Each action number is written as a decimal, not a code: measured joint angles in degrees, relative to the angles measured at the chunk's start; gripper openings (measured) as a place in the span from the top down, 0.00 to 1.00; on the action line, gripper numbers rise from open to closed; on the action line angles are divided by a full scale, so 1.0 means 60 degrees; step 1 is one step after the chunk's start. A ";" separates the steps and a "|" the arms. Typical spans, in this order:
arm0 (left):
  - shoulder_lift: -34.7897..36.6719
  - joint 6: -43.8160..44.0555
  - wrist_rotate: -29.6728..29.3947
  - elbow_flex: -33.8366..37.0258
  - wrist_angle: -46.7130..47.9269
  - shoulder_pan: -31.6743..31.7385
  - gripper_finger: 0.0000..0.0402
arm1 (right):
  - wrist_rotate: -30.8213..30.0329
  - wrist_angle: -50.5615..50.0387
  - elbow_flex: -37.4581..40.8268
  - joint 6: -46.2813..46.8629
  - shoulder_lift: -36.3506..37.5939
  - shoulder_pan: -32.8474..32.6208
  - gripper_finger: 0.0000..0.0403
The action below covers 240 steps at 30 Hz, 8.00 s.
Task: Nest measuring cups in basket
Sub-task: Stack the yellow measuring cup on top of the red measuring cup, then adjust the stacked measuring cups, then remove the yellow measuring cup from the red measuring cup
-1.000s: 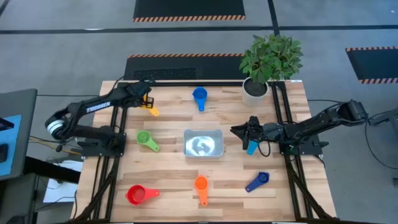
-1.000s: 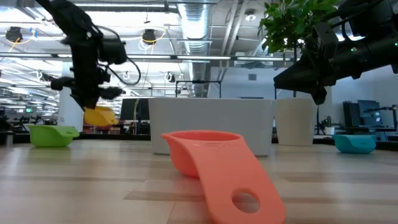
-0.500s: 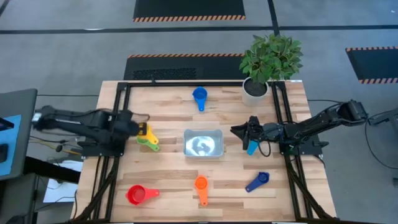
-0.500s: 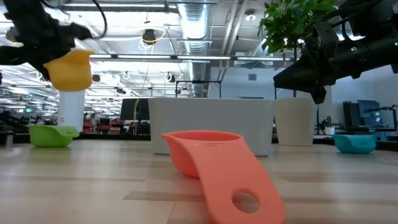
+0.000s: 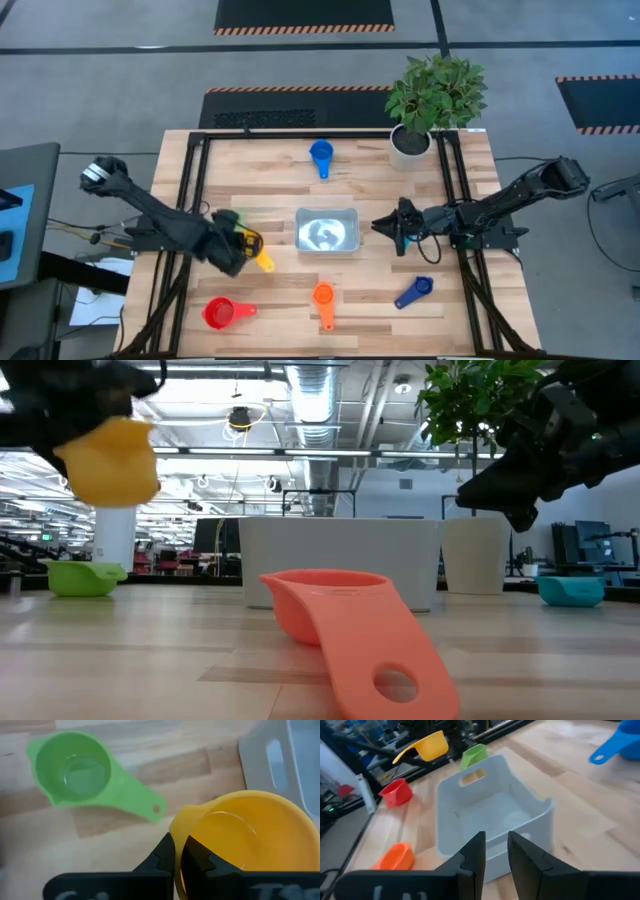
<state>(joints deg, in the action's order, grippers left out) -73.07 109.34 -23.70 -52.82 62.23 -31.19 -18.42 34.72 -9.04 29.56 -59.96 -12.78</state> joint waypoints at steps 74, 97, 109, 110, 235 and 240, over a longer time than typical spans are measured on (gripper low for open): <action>-0.5032 0.3544 0.3755 -0.3963 0.2378 -0.4400 0.87 | -0.1200 0.0272 0.0000 0.0248 0.0000 -0.0284 0.73; -0.5010 0.2975 0.5407 -0.3974 0.0389 -0.4199 0.57 | -0.1197 0.0211 0.0000 0.0244 0.0000 -0.0284 0.73; -0.5020 0.0599 0.7675 -0.3974 0.0166 -0.3398 0.57 | -0.1197 0.0151 0.0000 0.0244 -0.0003 -0.0284 0.73; -0.5021 0.0618 0.7944 -0.3974 0.0066 -0.3398 0.57 | -0.1197 0.0136 0.0000 0.0244 -0.0002 -0.0284 0.73; -0.2259 -0.7012 0.0082 -0.2342 0.3220 -0.0007 0.62 | -0.1189 -0.0299 0.0000 0.0324 -0.0002 -0.0306 0.73; -0.1120 -0.3918 -0.1008 -0.1762 0.4420 0.0992 0.61 | -0.1189 -0.0299 0.0000 0.0321 -0.0003 -0.0298 0.73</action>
<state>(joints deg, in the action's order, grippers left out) -79.79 85.83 -29.75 -63.39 88.75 -25.24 -25.56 32.93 -9.04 31.49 -59.98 -14.57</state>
